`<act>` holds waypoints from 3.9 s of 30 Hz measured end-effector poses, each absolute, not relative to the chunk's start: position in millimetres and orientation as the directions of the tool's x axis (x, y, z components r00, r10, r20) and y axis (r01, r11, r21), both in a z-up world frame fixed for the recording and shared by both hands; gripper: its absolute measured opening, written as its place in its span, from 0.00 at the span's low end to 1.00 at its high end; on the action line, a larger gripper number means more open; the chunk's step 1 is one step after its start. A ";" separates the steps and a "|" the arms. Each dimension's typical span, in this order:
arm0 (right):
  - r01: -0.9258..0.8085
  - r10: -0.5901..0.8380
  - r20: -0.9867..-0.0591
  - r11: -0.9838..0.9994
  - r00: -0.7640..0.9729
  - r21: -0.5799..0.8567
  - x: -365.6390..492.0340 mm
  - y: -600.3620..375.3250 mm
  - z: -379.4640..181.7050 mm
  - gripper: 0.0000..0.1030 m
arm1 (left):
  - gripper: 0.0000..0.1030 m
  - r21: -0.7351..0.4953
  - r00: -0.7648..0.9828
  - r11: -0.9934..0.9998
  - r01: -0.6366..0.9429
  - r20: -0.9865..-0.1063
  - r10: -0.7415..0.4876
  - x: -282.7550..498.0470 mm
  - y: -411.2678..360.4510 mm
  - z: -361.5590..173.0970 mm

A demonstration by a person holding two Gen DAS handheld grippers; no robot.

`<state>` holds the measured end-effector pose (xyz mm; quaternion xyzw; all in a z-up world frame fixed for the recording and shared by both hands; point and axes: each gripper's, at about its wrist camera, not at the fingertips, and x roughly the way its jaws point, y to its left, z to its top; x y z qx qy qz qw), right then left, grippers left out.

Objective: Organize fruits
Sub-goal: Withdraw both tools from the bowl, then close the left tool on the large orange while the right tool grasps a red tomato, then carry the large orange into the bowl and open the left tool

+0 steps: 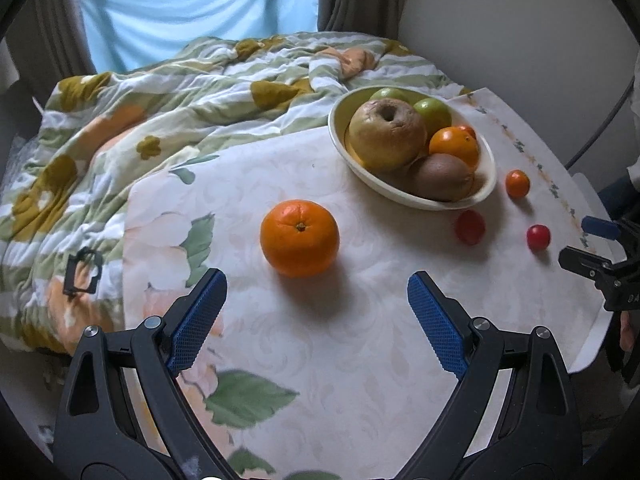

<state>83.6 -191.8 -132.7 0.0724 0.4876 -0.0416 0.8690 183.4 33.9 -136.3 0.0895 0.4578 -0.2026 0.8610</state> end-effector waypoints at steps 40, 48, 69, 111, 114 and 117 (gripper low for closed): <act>0.175 -0.039 -0.882 0.983 0.469 0.050 107.9 -204.0 -176.9 0.50 | 0.62 0.030 0.464 0.903 0.428 -0.865 -0.190 219.8 19.6 -180.4; 0.171 -0.064 -0.878 0.985 0.475 0.021 106.7 -205.6 -172.1 0.30 | 0.62 0.005 0.452 0.906 0.424 -0.867 -0.207 209.6 21.0 -178.4; 0.134 -0.040 -0.832 0.990 0.553 0.041 100.9 -198.9 -99.4 0.30 | 0.62 -0.050 0.498 0.882 0.470 -0.810 -0.311 182.7 -0.5 -101.1; -0.176 0.175 -0.837 0.980 0.518 0.096 228.2 -290.6 -94.4 0.30 | 0.62 0.091 0.552 0.926 0.366 -0.823 -0.137 258.1 -168.0 -124.4; -0.185 0.183 -0.839 0.978 0.512 0.100 231.3 -291.5 -97.3 0.30 | 0.62 0.105 0.557 0.925 0.365 -0.821 -0.127 257.8 -169.8 -126.7; -0.191 0.188 -0.841 0.976 0.508 0.103 233.8 -291.7 -98.8 0.30 | 0.62 0.096 0.557 0.926 0.366 -0.820 -0.135 257.3 -169.5 -127.3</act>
